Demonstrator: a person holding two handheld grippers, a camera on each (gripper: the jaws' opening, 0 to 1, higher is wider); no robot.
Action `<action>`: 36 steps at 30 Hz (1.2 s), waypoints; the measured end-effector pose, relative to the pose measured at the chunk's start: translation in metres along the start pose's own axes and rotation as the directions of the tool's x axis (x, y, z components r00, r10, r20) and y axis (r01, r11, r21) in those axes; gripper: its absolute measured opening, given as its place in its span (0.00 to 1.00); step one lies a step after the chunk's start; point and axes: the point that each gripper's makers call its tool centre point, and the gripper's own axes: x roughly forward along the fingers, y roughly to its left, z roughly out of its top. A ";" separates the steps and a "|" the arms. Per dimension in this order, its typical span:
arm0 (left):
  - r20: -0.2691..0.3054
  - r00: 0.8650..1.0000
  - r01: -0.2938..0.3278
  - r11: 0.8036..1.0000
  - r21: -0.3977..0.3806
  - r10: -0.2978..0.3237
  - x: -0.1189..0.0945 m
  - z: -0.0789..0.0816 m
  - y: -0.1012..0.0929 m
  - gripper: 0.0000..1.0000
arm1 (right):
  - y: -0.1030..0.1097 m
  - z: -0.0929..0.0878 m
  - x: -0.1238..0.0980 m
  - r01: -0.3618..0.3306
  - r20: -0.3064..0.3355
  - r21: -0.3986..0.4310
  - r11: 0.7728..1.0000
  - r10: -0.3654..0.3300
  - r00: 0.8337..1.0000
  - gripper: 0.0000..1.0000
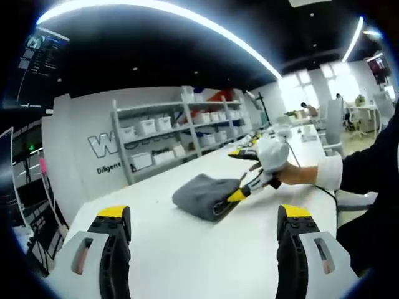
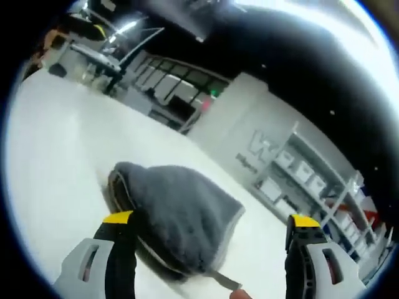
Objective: Open the folded towel by lifting each exposed corner and separating the folded layers until the towel lies flat within the target outline without major curled edges
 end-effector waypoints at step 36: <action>0.014 0.999 -0.052 0.999 0.016 0.051 -0.002 0.002 0.010 0.93 | 0.032 0.032 0.016 0.025 0.110 -0.166 0.986 -0.006 0.994 0.91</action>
